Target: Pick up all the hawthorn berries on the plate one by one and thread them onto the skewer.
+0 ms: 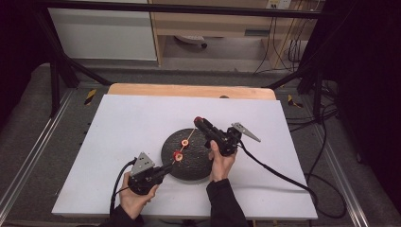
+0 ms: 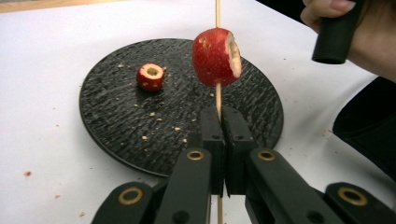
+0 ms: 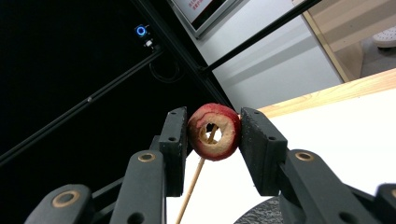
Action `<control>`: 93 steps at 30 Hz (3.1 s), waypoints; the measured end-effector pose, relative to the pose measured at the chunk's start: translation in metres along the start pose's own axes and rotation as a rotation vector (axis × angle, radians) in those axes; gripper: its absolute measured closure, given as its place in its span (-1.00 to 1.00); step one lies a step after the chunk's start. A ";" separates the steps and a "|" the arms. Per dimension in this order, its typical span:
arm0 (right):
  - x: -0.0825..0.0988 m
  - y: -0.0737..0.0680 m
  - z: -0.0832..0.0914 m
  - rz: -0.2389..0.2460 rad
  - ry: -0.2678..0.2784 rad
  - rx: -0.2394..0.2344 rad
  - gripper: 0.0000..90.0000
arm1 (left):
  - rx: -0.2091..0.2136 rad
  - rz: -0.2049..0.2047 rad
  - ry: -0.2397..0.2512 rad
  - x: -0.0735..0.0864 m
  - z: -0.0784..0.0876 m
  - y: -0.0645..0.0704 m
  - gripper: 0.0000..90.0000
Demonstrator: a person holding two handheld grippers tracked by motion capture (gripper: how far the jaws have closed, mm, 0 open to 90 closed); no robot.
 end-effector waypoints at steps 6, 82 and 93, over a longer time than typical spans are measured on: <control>0.001 0.002 -0.001 -0.009 -0.014 0.009 0.41 | -0.050 -0.032 -0.022 0.003 0.000 -0.001 0.96; 0.009 0.006 0.001 -0.080 -0.107 -0.028 0.42 | -0.120 -0.161 -0.021 0.007 0.008 -0.011 0.96; 0.001 0.008 0.005 -0.076 -0.031 -0.001 0.42 | -0.122 -0.103 -0.004 0.010 0.008 0.000 0.97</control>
Point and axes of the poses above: each handheld gripper's, and its own axes: z roughly backward along the jaws, x roughly out of its underside, y roughly to its right, the point moved 10 cm from there along -z, roughly forward along the jaws, and after that the axes turned 9 degrees about -y, right-handed, at the moved point
